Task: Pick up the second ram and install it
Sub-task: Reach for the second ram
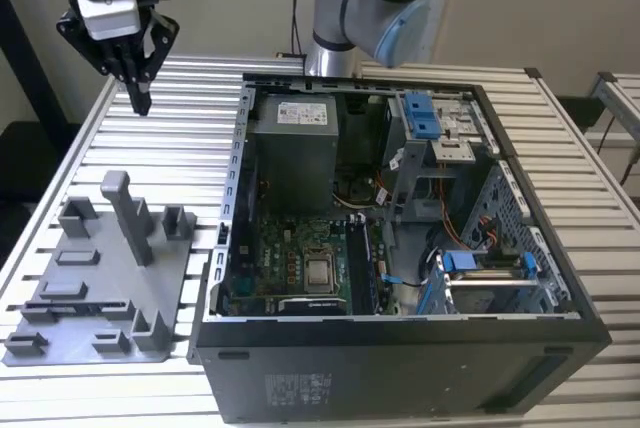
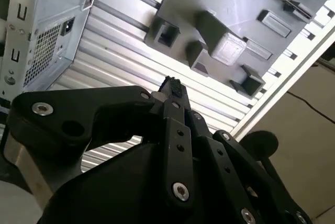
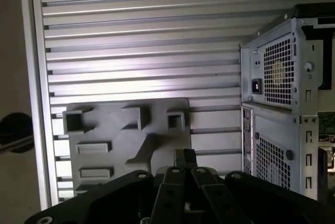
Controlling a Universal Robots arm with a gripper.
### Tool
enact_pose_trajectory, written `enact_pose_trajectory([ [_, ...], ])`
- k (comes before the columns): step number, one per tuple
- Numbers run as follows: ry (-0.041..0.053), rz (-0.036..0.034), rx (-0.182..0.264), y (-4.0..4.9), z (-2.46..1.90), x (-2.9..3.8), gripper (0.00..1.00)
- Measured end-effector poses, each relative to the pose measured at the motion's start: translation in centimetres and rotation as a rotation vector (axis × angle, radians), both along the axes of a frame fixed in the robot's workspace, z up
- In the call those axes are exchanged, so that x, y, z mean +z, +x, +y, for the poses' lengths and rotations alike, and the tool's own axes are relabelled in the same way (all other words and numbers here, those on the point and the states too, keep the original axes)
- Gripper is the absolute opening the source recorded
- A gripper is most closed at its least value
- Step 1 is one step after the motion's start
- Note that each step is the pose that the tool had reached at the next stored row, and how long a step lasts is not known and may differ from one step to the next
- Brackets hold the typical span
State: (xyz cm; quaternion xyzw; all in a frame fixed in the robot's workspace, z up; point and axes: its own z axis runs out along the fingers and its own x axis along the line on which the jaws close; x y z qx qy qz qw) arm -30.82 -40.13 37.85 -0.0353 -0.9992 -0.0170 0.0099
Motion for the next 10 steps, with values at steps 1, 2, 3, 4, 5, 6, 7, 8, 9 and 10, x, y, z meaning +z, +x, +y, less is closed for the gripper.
enact_pose_trajectory([
  [1, 0.0000, 0.0000, 0.000, -0.40, 0.00, 0.00, 0.11],
  [2, 0.0000, 0.0000, 0.000, -0.78, -0.01, -0.01, 0.11],
  [3, 0.0000, 0.0000, 0.000, -1.15, -0.01, -0.02, 0.11],
  [4, 0.0000, 0.0000, 0.000, -1.51, -0.01, -0.02, 0.11],
  [5, 0.0000, 0.0000, 0.000, -1.84, -0.01, -0.04, 0.11],
  [6, 0.0000, 0.0000, 0.000, -2.16, -0.01, -0.05, 0.11],
  [7, 0.0000, 0.0000, 0.000, -2.46, -0.02, -0.06, 0.11],
  [8, 0.0000, 0.0000, 0.000, -2.73, -0.01, -0.07, 0.11],
  [9, 0.0000, 0.0000, 0.000, -3.00, -0.01, -0.10, 0.11],
  [10, 0.0000, 0.0000, 0.000, -3.25, -0.01, -0.12, 0.11],
])
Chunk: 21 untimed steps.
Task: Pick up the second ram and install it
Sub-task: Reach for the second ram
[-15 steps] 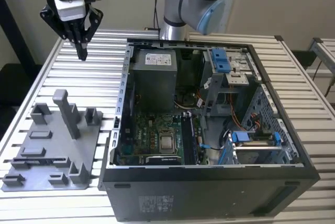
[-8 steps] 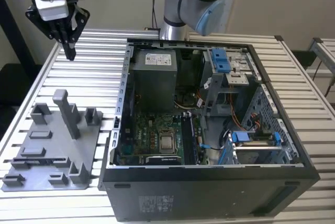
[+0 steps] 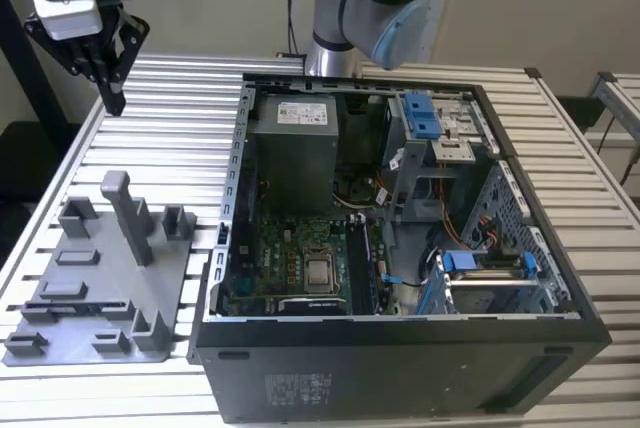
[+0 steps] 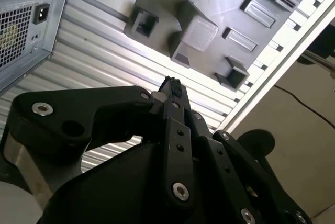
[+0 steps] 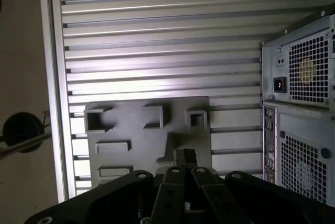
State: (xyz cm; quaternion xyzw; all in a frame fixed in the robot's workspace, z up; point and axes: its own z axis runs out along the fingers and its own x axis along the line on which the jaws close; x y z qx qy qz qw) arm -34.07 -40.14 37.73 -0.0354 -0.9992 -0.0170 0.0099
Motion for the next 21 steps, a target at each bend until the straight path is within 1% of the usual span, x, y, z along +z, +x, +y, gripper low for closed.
enact_pose_trajectory([
  [5, 0.0000, 0.0020, 0.000, -0.94, 0.00, -0.11, 0.11],
  [10, 0.0000, 0.0045, 0.000, -1.50, -0.02, -0.14, 0.11],
  [15, 0.0000, 0.0056, 0.000, -2.06, -0.02, -0.16, 0.11],
  [21, 0.0000, 0.0062, 0.000, -2.99, -0.02, -0.19, 0.11],
])
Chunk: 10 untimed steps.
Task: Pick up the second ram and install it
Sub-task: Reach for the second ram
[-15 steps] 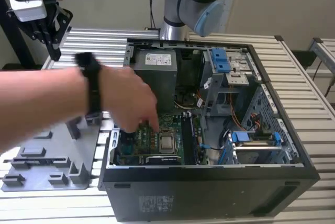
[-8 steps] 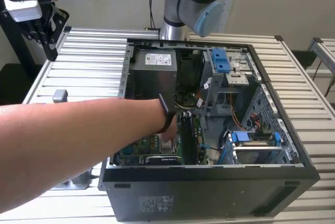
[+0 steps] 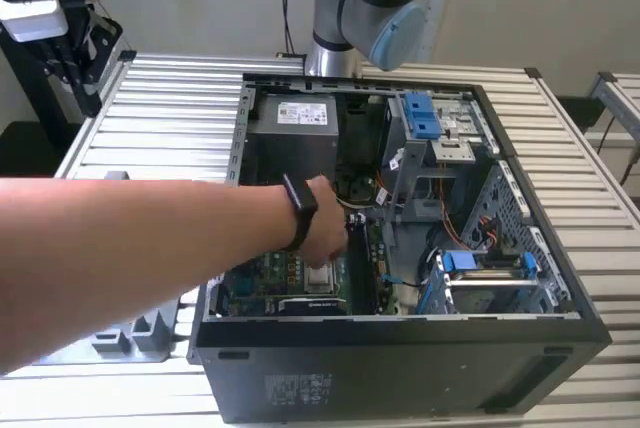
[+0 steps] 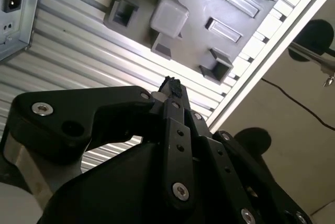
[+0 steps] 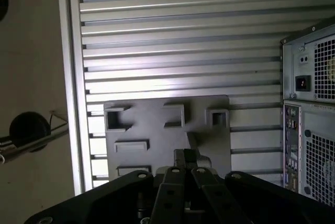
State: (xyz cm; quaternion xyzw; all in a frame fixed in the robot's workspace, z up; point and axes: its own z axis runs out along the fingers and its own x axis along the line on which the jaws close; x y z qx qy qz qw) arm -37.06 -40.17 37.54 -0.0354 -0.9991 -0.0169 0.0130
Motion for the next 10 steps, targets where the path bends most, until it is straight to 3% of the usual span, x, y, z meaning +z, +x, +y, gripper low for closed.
enact_pose_trajectory([
  [6, 0.0000, 0.0001, 0.000, -0.87, -0.03, -0.02, 0.11],
  [10, 0.0000, 0.0001, 0.000, -0.97, -0.04, -0.02, 0.11],
])
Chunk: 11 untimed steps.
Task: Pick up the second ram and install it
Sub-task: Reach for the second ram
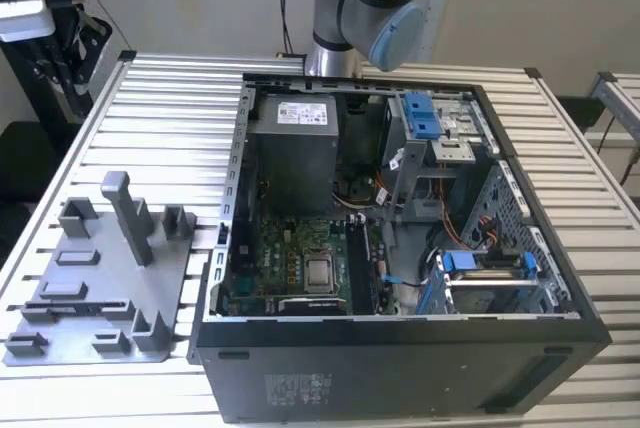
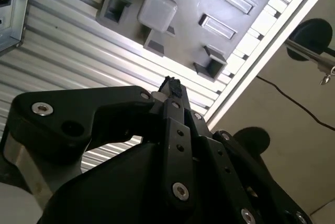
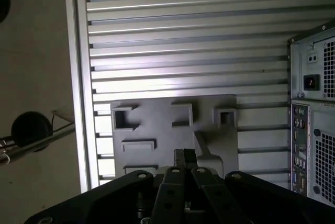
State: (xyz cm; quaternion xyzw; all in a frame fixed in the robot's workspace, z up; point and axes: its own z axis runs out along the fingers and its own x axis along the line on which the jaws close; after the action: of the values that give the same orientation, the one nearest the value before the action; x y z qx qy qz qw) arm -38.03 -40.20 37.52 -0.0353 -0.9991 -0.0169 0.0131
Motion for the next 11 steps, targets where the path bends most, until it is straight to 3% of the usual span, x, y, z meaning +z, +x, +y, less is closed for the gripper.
enact_pose_trajectory([
  [3, 0.0000, 0.0000, 0.000, -0.28, -0.12, -0.01, 0.11],
  [9, 0.0000, 0.0000, 0.000, -1.72, -0.43, -0.18, 0.11],
  [11, -0.0001, 0.0001, 0.000, -1.83, -0.73, -0.24, 0.11],
])
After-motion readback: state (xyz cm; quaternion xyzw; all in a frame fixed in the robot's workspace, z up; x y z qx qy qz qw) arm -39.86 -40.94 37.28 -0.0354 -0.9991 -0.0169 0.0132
